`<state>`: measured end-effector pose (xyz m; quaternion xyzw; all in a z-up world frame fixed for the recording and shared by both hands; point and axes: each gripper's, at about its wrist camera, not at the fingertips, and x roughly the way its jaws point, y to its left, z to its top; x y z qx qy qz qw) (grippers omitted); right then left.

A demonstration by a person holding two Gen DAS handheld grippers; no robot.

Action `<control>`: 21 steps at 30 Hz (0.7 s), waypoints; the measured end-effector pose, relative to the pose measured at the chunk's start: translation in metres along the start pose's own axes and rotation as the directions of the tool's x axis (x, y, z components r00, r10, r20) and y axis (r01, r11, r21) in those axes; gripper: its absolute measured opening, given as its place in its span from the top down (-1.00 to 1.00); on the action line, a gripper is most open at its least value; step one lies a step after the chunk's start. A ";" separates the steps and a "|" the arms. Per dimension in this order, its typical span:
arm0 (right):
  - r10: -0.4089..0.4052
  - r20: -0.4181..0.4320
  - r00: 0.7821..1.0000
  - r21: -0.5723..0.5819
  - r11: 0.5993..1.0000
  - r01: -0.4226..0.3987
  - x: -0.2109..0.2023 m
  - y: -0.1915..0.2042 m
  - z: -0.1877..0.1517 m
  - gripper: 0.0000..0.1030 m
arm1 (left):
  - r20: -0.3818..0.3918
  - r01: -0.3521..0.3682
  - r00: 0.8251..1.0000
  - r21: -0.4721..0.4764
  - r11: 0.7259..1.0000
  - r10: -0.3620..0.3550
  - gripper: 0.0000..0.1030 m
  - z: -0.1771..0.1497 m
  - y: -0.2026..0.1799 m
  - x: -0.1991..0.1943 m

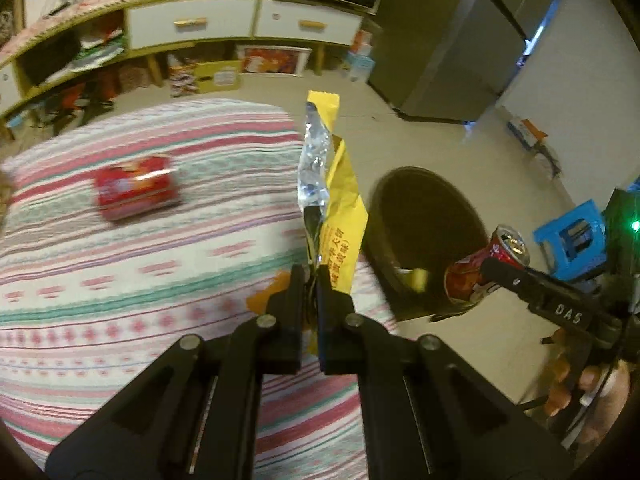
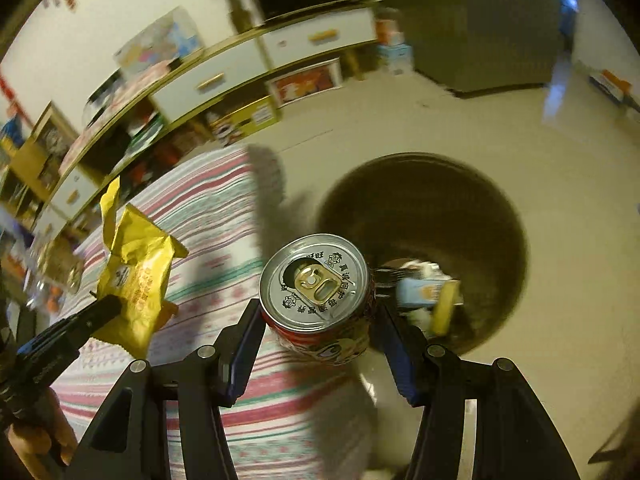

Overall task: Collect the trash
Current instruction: 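Carry wrapper and can over the brown bin and open both tools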

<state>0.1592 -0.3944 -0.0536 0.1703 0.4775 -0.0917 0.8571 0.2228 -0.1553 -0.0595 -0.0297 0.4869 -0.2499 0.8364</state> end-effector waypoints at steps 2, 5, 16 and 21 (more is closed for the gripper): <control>-0.013 0.005 1.000 0.036 0.999 0.012 -0.002 -0.019 0.002 -0.12 | -0.009 0.038 0.999 0.007 0.999 -0.038 0.89 0.004 -0.017 0.011; -0.017 0.010 1.000 0.091 0.996 0.016 -0.005 -0.043 0.003 -0.12 | -0.033 0.075 0.997 0.023 0.997 -0.074 0.89 0.011 -0.041 0.028; -0.017 0.017 1.000 0.186 0.983 0.013 -0.009 -0.086 0.004 -0.12 | -0.097 0.133 0.987 0.033 0.991 -0.130 0.89 0.018 -0.084 0.064; -0.022 0.011 1.000 0.202 0.979 0.019 -0.006 -0.089 0.004 -0.12 | -0.112 0.146 0.984 0.038 0.989 -0.141 0.89 0.020 -0.095 0.075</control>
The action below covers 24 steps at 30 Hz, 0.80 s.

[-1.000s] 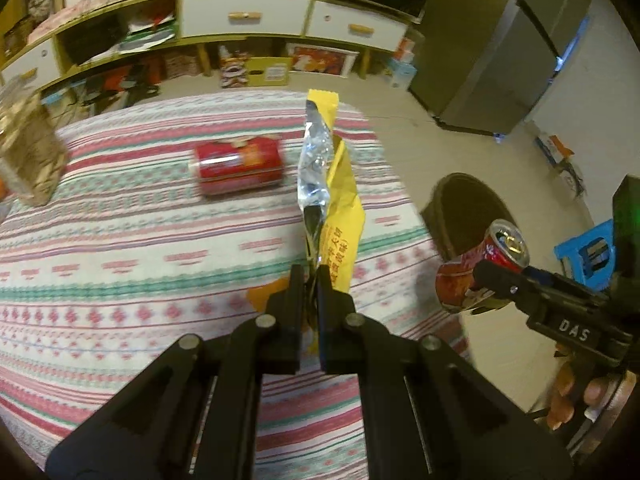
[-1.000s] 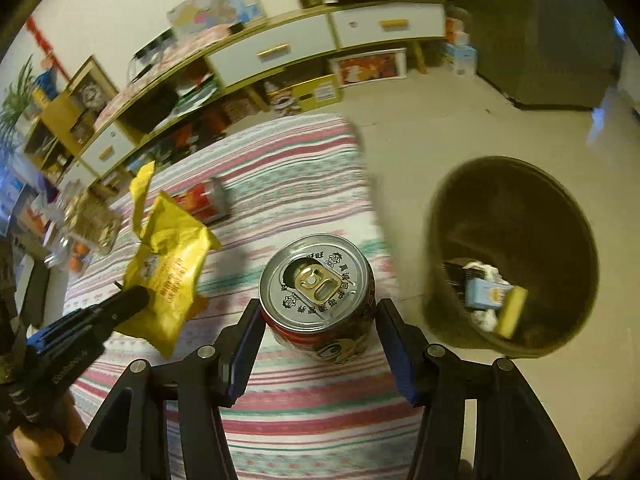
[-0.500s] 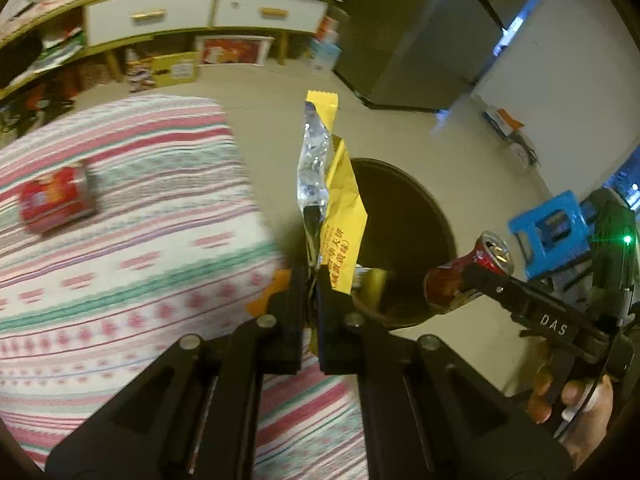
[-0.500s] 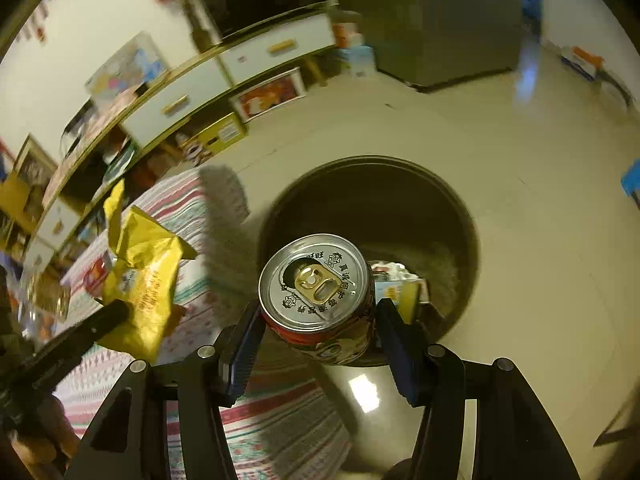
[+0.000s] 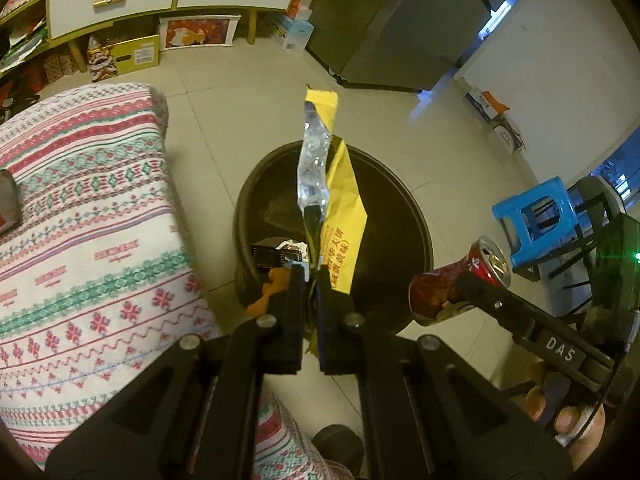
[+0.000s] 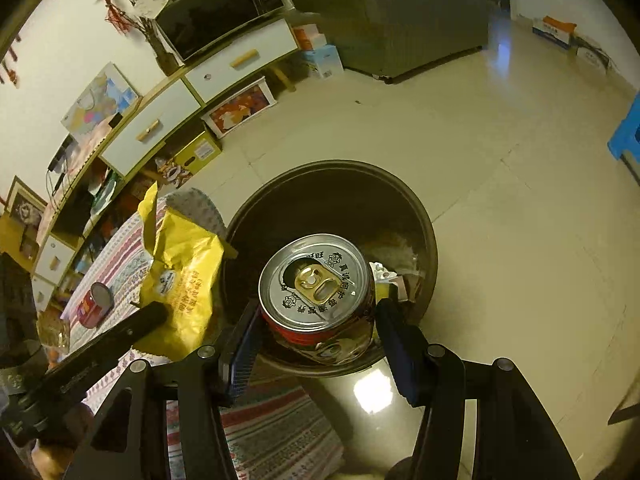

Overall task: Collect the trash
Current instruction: 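Carry wrapper and can over the brown bin and open both tools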

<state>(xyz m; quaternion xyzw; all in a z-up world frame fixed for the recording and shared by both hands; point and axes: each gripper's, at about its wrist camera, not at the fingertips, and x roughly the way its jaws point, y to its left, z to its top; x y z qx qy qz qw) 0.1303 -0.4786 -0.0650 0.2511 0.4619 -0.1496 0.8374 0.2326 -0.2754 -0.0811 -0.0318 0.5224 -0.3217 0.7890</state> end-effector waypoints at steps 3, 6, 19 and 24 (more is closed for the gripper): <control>-0.008 0.002 1.000 0.008 1.000 0.008 0.000 -0.003 0.001 -0.12 | -0.008 0.013 1.000 -0.008 1.000 -0.013 0.89 0.003 -0.006 0.007; -0.014 0.004 1.000 0.016 1.000 0.014 0.000 -0.005 0.000 -0.12 | -0.007 0.030 1.000 -0.001 1.000 -0.030 0.89 0.004 -0.015 0.012; -0.050 0.010 0.999 0.016 0.999 0.050 0.012 -0.005 -0.002 -0.12 | 0.020 -0.030 0.999 0.005 1.000 0.030 -0.13 0.003 0.009 0.003; -0.071 0.011 0.997 0.015 0.997 0.070 0.022 -0.004 -0.002 -0.12 | 0.046 -0.067 0.997 -0.003 0.998 0.067 -0.48 -0.007 0.029 -0.021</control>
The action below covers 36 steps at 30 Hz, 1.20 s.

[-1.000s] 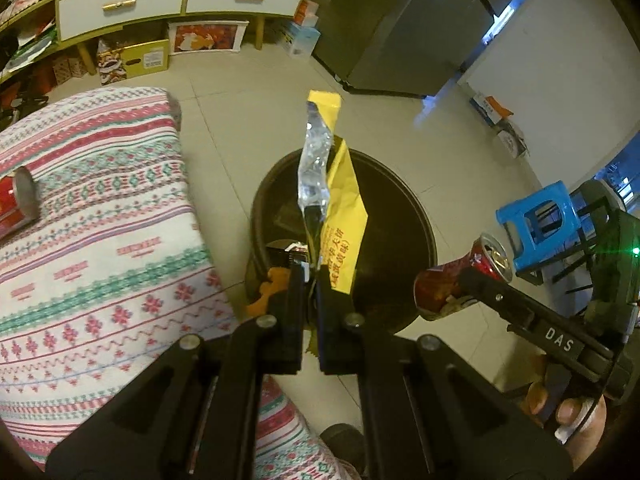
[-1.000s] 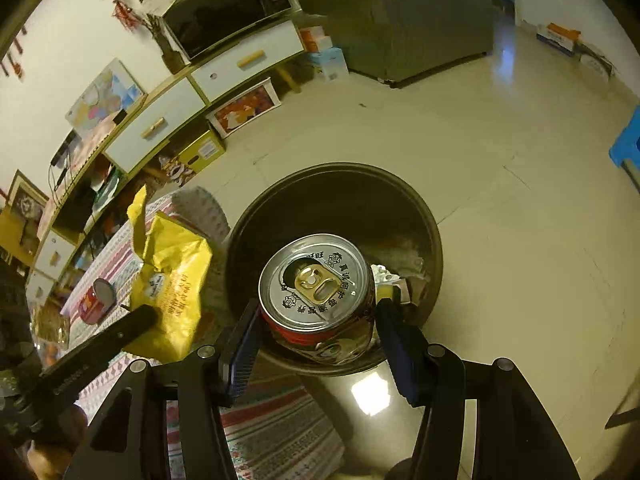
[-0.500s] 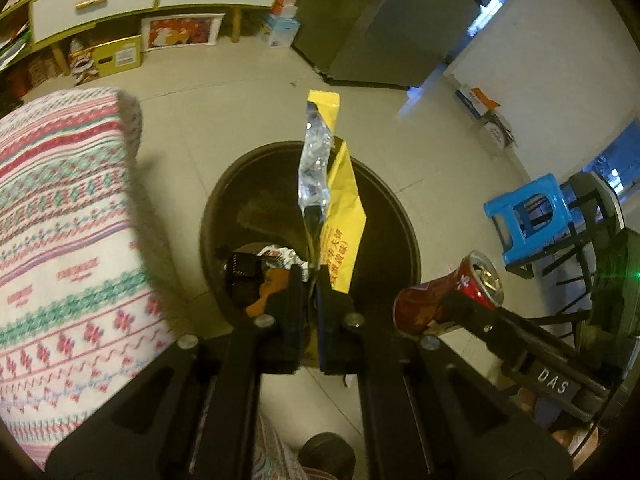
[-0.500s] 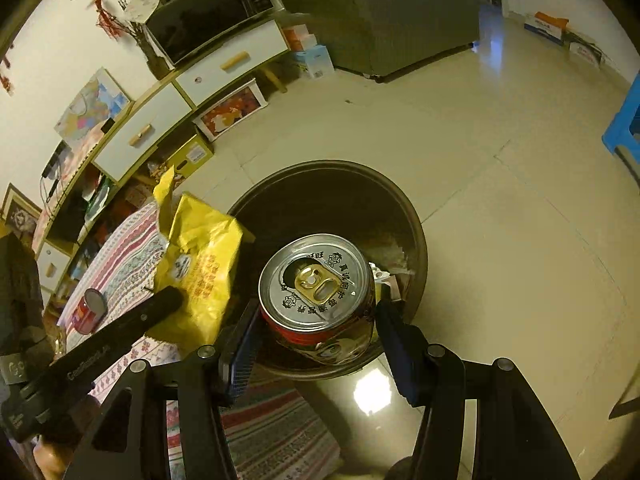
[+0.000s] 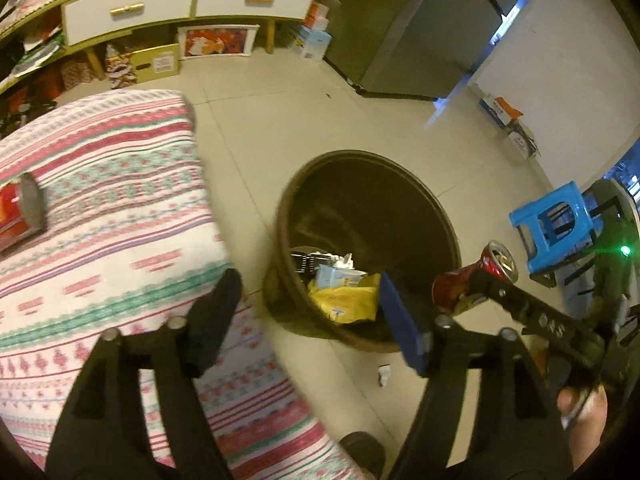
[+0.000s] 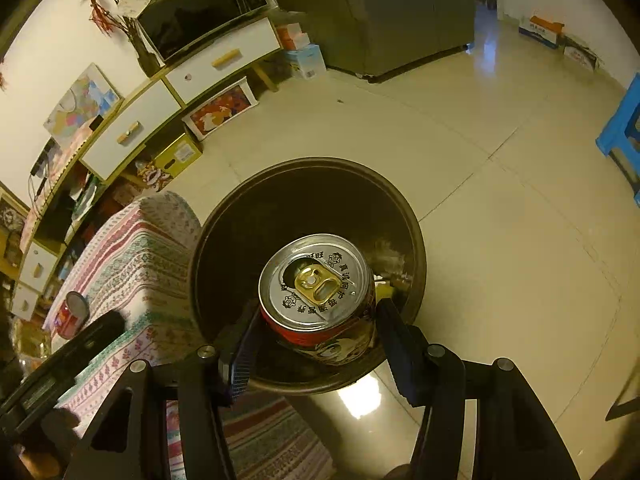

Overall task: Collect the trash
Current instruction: 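Carry wrapper and can over the brown bin and open both tools, then close the right tool on the second red can lying on the table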

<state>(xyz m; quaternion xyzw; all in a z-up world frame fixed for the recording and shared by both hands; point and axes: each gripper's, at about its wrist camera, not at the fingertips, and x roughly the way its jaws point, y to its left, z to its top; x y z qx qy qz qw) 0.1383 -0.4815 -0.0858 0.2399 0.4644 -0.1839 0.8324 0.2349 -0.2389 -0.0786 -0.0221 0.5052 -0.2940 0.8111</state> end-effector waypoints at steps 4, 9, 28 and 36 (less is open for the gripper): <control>-0.032 0.003 0.999 -0.029 0.999 0.032 0.010 0.006 -0.002 -0.13 | 0.005 -0.024 1.000 -0.005 1.000 0.024 -0.59 -0.012 0.017 -0.017; -0.029 0.012 1.000 -0.025 0.999 0.029 0.018 0.009 -0.003 -0.19 | 0.007 -0.063 0.998 -0.004 0.998 0.063 -0.61 -0.030 0.039 -0.037; 0.014 0.038 0.999 -0.251 0.968 -0.004 -0.001 0.135 -0.025 -0.68 | 0.059 -0.296 0.949 -0.174 0.939 0.310 -0.88 -0.063 0.164 -0.147; 0.113 -0.039 0.993 -0.351 0.929 -0.119 0.003 0.232 -0.056 -0.69 | 0.038 -0.384 0.912 -0.278 0.880 0.410 -0.88 -0.079 0.224 -0.174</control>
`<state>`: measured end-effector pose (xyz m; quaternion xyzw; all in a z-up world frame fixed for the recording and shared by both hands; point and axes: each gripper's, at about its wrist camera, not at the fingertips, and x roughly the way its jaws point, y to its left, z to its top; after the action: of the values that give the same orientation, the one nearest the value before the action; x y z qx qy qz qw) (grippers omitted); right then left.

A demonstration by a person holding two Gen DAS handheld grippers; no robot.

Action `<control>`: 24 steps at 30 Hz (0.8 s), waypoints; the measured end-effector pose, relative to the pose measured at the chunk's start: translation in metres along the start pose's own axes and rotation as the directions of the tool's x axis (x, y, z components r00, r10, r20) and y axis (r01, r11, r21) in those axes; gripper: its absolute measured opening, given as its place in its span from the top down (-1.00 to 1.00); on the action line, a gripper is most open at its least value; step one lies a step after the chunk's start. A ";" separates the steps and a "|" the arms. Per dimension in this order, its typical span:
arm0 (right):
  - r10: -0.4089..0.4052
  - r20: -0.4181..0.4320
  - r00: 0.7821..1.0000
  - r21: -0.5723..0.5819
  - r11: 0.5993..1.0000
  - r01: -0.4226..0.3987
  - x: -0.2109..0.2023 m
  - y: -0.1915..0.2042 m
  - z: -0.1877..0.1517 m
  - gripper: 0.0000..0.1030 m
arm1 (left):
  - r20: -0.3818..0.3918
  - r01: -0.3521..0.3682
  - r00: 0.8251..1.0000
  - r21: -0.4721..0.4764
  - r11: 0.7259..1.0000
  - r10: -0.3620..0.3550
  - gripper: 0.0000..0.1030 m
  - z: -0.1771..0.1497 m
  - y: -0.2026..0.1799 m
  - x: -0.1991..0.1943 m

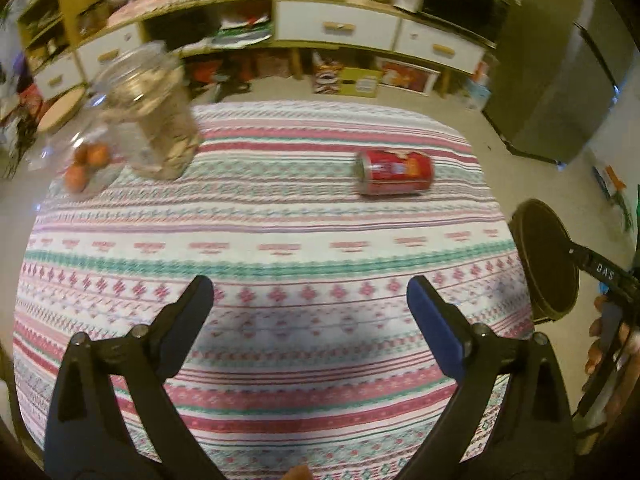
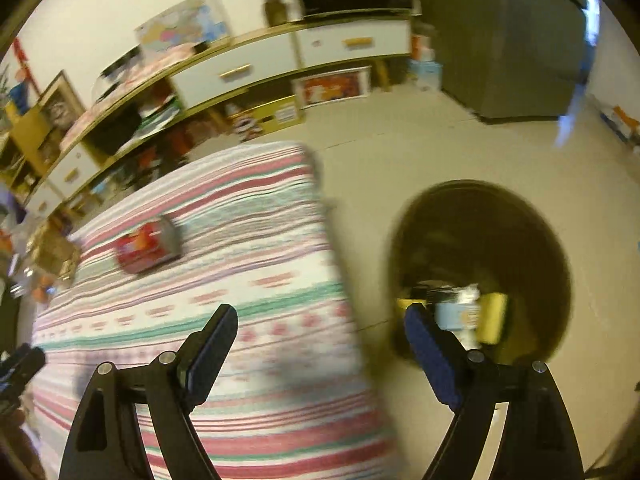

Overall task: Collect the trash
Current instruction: 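Close the right tool on the second red can lying on the table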

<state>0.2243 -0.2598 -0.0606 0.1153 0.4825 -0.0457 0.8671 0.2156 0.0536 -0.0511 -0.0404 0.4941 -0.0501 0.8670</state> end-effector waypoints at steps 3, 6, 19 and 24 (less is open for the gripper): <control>0.048 -0.028 0.998 -0.041 0.998 -0.049 0.010 0.033 0.003 -0.76 | -0.019 -0.015 1.000 -0.058 0.998 0.014 -0.88 -0.001 0.021 0.000; 0.070 -0.077 0.995 -0.024 0.997 -0.072 0.022 0.062 0.009 -0.82 | -0.039 -0.011 0.999 -0.112 0.994 0.006 -0.88 -0.004 0.037 0.001; -0.021 -0.069 0.997 -0.271 0.963 0.001 0.084 0.176 0.032 -1.00 | -0.037 0.066 0.996 -0.282 0.957 -0.080 -0.88 -0.004 0.093 -0.014; -0.035 -0.084 0.996 -0.278 0.960 0.010 0.110 0.185 0.036 -1.00 | -0.047 0.067 0.995 -0.294 0.953 -0.085 -0.88 -0.004 0.099 -0.013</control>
<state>0.3478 -0.0858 -0.1069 -0.0109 0.5230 0.0176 0.8521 0.2107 0.1536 -0.0540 -0.1856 0.5197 -0.0111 0.8339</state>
